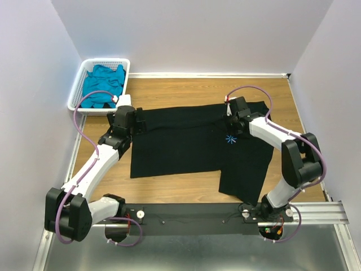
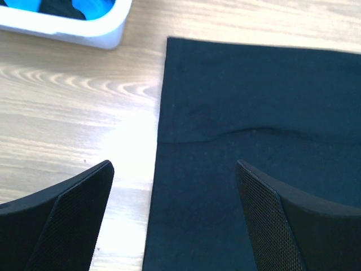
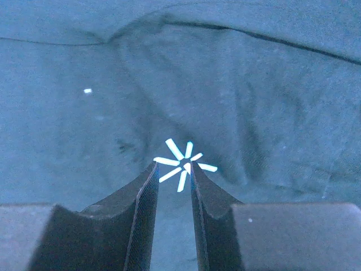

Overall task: Fold and stack the t-shirts
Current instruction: Fold the tshirt

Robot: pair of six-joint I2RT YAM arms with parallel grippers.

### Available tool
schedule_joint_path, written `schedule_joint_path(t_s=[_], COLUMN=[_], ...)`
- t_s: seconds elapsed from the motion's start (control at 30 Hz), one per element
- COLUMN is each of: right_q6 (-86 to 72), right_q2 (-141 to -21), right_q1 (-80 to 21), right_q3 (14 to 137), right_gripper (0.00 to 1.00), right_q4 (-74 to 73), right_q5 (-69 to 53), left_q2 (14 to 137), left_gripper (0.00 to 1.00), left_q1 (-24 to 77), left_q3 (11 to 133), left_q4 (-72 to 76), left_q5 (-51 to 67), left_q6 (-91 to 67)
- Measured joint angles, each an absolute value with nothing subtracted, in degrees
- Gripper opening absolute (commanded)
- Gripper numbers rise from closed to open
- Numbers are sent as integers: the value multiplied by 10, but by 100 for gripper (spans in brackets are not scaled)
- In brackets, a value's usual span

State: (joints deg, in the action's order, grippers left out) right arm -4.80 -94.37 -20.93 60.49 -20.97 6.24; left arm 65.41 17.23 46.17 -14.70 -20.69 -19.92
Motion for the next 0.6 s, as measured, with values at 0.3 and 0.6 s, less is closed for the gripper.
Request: schedule_joint_path(t_s=[0.3,0.6], right_q6=[-19,-13], right_q2=[-1005,-1033], right_q1=[-209,-209], right_q3=[637,648], right_gripper=[36,37], right_q4=[-212,-212], right_q5=[113,127], left_q2=[657,661], left_gripper=[95,95], left_q1=[172,161], left_q3=[464,464], left_q4=[-133,-128], left_q5=[-232,-229], left_q6=[-192,-187])
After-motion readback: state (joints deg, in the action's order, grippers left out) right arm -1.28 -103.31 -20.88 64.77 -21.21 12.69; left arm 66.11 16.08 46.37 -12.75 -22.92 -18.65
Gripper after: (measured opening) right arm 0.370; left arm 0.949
